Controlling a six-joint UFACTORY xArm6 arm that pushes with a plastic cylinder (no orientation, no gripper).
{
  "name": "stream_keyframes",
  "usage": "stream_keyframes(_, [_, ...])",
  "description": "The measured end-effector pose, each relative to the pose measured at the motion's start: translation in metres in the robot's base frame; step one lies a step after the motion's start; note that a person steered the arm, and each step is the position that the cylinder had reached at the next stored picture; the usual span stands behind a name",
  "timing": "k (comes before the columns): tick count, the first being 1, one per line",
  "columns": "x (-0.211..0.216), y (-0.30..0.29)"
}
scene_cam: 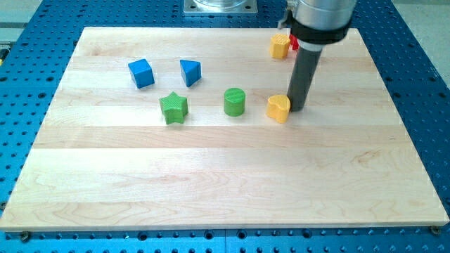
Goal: Move the heart below the hexagon
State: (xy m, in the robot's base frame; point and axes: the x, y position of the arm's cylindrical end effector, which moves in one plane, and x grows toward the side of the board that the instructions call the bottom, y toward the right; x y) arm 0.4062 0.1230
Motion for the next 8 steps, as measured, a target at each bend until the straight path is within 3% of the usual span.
stream_keyframes(2, [0.093,-0.019])
stream_keyframes(3, [0.092,-0.037])
stream_keyframes(6, [-0.070,0.000])
stream_keyframes(7, [-0.081,0.001])
stream_keyframes(8, [-0.019,-0.004])
